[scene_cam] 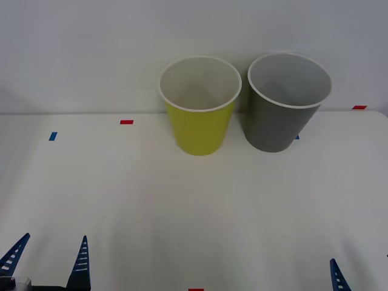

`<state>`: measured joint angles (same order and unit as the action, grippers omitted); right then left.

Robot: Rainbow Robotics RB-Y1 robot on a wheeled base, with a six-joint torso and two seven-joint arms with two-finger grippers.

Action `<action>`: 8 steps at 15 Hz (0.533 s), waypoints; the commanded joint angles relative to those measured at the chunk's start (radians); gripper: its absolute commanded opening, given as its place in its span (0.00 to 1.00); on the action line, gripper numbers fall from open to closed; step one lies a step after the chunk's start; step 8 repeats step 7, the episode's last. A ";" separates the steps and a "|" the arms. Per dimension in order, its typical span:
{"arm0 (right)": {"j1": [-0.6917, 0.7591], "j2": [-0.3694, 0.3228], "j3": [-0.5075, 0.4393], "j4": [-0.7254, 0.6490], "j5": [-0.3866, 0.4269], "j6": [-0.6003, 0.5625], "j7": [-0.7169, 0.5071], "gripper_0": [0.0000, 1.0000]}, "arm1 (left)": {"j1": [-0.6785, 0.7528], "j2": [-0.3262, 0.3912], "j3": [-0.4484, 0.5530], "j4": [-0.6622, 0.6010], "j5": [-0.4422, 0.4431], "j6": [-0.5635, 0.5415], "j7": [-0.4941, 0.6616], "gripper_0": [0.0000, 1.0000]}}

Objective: Put cans in the gray bin and PET bottles in the light green bin.

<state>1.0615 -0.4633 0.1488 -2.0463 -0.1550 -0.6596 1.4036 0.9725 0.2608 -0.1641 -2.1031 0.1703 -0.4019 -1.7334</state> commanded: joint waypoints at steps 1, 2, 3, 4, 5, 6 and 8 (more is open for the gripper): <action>0.000 0.000 0.000 0.000 0.000 0.000 0.000 1.00 | 0.000 0.000 0.000 0.000 0.000 0.000 0.000 1.00; 0.000 0.000 0.000 0.000 0.000 0.000 0.000 1.00 | 0.000 0.000 0.000 0.000 0.000 0.000 0.000 1.00; 0.000 0.000 0.000 0.000 0.000 0.000 0.000 1.00 | 0.000 0.000 0.000 0.000 0.000 0.000 0.000 1.00; 0.000 0.000 0.000 0.000 0.000 0.000 0.000 1.00 | 0.000 0.000 0.000 0.000 0.000 0.000 0.000 1.00; 0.000 0.000 0.000 0.000 0.000 0.000 0.000 1.00 | 0.000 0.000 0.000 0.000 0.000 0.000 0.000 1.00; 0.000 0.000 0.000 0.000 0.000 0.000 0.000 1.00 | 0.000 0.000 0.000 0.000 0.000 0.000 0.000 1.00; 0.000 0.000 0.000 0.000 0.000 0.000 0.000 1.00 | 0.000 0.000 0.000 0.000 0.000 0.000 0.000 1.00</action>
